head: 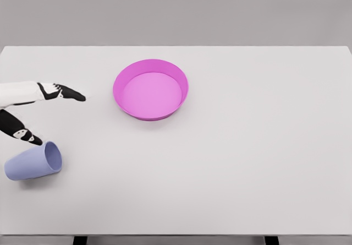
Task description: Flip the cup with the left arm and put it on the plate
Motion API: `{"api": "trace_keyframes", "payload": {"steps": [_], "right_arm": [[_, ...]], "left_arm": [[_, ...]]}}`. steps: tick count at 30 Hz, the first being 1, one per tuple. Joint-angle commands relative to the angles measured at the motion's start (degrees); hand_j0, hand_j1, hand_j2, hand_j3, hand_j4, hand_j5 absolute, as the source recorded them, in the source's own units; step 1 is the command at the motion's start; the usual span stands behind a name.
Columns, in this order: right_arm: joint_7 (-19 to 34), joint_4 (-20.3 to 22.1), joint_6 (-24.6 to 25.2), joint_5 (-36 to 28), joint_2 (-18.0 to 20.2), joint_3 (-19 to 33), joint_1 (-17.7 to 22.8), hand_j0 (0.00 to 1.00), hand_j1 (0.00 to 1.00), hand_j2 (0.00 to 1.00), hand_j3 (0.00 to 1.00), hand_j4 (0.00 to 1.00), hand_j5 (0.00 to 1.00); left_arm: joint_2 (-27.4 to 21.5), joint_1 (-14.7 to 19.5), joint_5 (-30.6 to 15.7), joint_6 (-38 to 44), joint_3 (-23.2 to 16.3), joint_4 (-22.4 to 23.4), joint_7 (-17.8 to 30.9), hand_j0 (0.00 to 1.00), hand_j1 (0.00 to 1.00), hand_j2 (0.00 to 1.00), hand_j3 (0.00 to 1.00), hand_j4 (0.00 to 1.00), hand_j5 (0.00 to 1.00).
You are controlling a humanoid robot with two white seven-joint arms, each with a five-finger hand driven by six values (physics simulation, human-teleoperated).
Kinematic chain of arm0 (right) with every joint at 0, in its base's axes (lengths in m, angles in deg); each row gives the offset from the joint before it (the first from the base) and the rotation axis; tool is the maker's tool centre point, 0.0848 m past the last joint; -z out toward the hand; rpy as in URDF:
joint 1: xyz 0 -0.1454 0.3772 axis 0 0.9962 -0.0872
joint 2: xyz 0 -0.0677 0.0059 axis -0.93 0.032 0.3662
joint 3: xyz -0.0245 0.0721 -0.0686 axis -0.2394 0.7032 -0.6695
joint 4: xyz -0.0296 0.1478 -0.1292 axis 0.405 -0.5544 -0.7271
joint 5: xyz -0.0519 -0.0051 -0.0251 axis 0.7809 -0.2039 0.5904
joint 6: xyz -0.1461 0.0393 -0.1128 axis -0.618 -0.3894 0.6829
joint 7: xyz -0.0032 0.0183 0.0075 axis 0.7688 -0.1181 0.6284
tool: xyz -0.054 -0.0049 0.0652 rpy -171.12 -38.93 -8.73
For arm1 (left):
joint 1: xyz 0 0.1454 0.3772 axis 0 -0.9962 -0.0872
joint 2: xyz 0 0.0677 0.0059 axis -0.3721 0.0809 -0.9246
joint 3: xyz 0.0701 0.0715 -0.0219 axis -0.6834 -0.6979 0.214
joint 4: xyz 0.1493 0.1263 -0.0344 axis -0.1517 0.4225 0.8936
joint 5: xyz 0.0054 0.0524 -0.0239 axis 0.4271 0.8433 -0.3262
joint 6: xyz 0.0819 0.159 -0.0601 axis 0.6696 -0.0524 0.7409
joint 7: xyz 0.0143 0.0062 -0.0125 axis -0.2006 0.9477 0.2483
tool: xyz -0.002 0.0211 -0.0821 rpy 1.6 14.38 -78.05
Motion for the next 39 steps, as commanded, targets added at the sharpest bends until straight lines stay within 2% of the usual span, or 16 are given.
{"api": "trace_keyframes", "payload": {"steps": [1,4,7,14,19,22,24,27,31,34,39], "right_arm": [[0.0,0.0,0.0,0.0,0.0,0.0,0.0,1.0,1.0,1.0,1.0,1.0,1.0],[0.0,0.0,0.0,0.0,0.0,0.0,0.0,1.0,1.0,1.0,1.0,1.0,1.0],[0.0,0.0,0.0,0.0,0.0,0.0,0.0,1.0,1.0,1.0,1.0,1.0,1.0],[0.0,0.0,0.0,0.0,0.0,0.0,0.0,1.0,1.0,1.0,1.0,1.0,1.0],[0.0,0.0,0.0,0.0,0.0,0.0,0.0,1.0,1.0,1.0,1.0,1.0,1.0],[0.0,0.0,0.0,0.0,0.0,0.0,0.0,1.0,1.0,1.0,1.0,1.0,1.0],[0.0,0.0,0.0,0.0,0.0,0.0,0.0,1.0,1.0,1.0,1.0,1.0,1.0],[0.0,0.0,0.0,0.0,0.0,0.0,0.0,1.0,1.0,1.0,1.0,1.0,1.0],[0.0,0.0,0.0,0.0,0.0,0.0,0.0,1.0,1.0,1.0,1.0,1.0,1.0],[0.0,0.0,0.0,0.0,0.0,0.0,0.0,1.0,1.0,1.0,1.0,1.0,1.0],[0.0,0.0,0.0,0.0,0.0,0.0,0.0,1.0,1.0,1.0,1.0,1.0,1.0]], "left_arm": [[-2.7,-0.2,-3.6,0.2,0.8,-2.5,0.0,1.0,1.0,1.0,1.0,1.0,1.0],[-7.0,-1.9,-7.0,0.2,0.7,-3.9,0.0,1.0,1.0,1.0,1.0,1.0,1.0],[-8.2,-4.7,-9.9,0.2,0.7,-4.5,0.0,1.0,1.0,1.0,1.0,1.0,1.0],[-7.1,-10.6,-10.3,0.2,0.8,-5.0,-1.1,1.0,1.0,1.0,1.0,1.0,1.0],[-7.0,-10.9,-10.5,0.2,0.8,-5.0,-1.4,1.0,1.0,1.0,1.0,1.0,1.0],[-7.0,-12.5,-10.4,0.2,0.8,-5.0,-6.5,1.0,1.0,1.0,1.0,1.0,1.0],[-7.7,-13.1,-10.6,0.2,0.7,-5.0,-7.9,1.0,1.0,1.0,1.0,1.0,1.0],[-8.1,-16.0,-11.3,0.2,0.8,-4.9,-10.0,1.0,1.0,1.0,1.0,1.0,1.0],[-8.2,-16.8,-11.4,0.2,1.0,-5.0,-10.0,1.0,1.0,1.0,1.0,1.0,1.0],[-8.3,-18.7,-11.3,0.2,1.0,-4.9,-10.1,1.0,1.0,1.0,1.0,1.0,1.0],[-8.9,-21.1,-11.5,0.2,1.0,-5.0,-13.2,1.0,1.0,1.0,1.0,1.0,1.0]]}}
